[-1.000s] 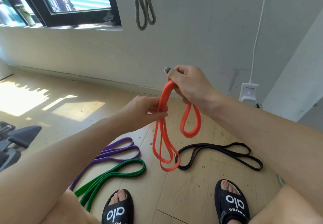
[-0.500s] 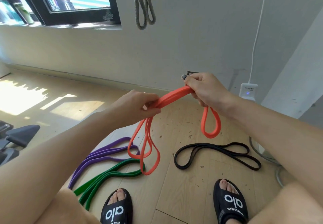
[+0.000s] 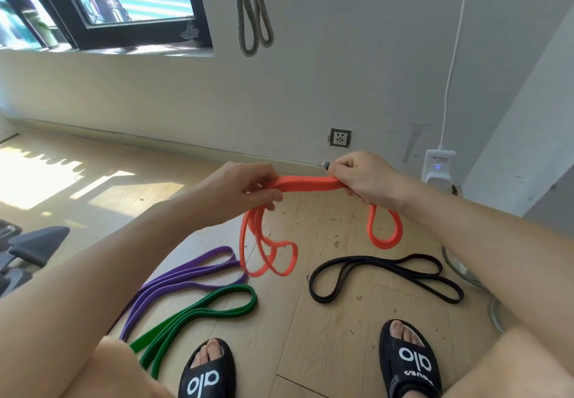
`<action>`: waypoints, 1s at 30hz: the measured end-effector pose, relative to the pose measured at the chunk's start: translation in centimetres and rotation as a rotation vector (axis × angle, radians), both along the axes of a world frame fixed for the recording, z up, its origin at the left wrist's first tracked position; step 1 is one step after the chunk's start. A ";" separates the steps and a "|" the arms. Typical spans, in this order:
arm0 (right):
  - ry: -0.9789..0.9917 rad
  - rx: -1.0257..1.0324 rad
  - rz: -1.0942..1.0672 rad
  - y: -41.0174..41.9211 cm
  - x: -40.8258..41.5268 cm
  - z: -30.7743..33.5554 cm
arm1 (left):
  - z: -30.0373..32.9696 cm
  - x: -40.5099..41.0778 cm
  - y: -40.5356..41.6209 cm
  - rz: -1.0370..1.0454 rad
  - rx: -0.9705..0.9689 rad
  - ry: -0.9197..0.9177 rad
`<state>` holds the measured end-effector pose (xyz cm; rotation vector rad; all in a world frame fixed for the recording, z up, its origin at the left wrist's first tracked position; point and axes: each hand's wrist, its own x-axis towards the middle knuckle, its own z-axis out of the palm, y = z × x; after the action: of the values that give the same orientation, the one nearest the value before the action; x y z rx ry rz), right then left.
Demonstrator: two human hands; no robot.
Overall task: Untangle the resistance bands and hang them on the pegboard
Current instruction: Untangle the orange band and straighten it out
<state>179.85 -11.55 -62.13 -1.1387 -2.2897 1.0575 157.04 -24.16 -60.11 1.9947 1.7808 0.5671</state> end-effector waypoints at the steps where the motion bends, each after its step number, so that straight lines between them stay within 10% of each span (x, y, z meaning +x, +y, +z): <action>1: -0.033 -0.013 0.007 0.0 0.0 -0.3 | 0.1 0.0 0.0 -0.003 0.000 -0.024; 11: -0.289 -0.107 0.144 -0.9 -0.7 -1.7 | 0.8 0.1 -0.7 -0.039 0.024 -0.006; 20: 0.209 -0.349 0.292 -4.5 -4.2 1.2 | 1.6 1.5 -0.7 -0.142 0.143 0.080; 30: 0.064 -0.096 0.193 -4.9 -4.3 2.5 | 0.7 0.8 -1.0 -0.084 0.073 0.077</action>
<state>175.55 -16.48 -59.65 -0.9180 -2.3569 1.2689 157.84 -25.14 -59.43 2.1569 1.7334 0.5419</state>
